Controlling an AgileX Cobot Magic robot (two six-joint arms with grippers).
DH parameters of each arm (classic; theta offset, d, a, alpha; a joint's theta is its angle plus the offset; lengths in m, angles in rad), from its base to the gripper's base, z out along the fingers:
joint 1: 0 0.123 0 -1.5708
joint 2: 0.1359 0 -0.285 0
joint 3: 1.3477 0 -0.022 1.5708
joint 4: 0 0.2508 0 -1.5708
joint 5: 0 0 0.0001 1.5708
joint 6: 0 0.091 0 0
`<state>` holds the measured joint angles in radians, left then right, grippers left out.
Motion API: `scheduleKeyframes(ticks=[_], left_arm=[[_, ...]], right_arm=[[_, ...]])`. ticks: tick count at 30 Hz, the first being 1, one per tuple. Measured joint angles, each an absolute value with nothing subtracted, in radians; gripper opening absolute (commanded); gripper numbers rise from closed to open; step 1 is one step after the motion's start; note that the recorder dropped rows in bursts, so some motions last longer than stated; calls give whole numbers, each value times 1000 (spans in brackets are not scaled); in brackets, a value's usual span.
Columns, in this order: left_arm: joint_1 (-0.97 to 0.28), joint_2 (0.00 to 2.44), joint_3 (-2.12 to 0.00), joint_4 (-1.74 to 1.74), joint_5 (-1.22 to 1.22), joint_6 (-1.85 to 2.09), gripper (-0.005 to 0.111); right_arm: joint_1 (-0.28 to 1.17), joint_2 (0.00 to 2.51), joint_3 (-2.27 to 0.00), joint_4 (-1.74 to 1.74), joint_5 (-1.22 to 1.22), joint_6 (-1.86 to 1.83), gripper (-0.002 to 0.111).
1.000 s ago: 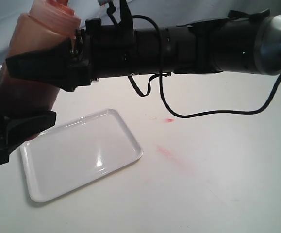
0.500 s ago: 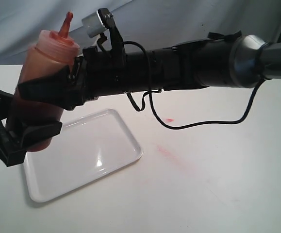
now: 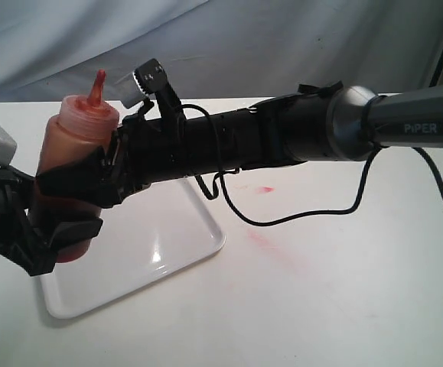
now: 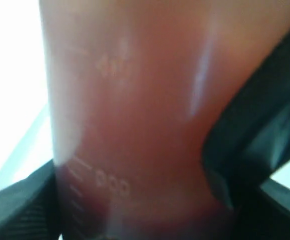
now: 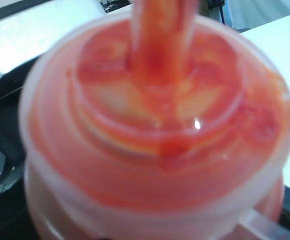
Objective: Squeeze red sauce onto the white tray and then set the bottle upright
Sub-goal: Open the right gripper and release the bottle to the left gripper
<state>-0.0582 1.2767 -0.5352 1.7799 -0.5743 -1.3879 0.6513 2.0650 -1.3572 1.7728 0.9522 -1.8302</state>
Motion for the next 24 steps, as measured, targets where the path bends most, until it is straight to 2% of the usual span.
scheduleKeyframes(ticks=[3,5,7,11,13,15,24], left_arm=[[-58,1291,-535,1780,-572,-1386,7],[-58,1298,-535,1780,-570,-1382,16],[-58,1302,-535,1780,-570,-1380,28],[-58,1302,-534,1780,-567,-1378,64],[-58,1302,-527,1780,-567,-1380,77],[-58,1302,-526,1780,-572,-1398,81],[-58,1302,-517,1778,-574,-1432,82]], right_arm=[[657,2068,-1357,1773,942,-1853,0],[659,2068,-1357,1773,936,-1864,0],[659,2068,-1357,1773,934,-1870,0],[662,2072,-1357,1773,935,-1874,0],[662,2074,-1357,1773,935,-1876,0],[664,2078,-1357,1773,946,-1881,0],[670,2098,-1378,1752,977,-1881,0]])
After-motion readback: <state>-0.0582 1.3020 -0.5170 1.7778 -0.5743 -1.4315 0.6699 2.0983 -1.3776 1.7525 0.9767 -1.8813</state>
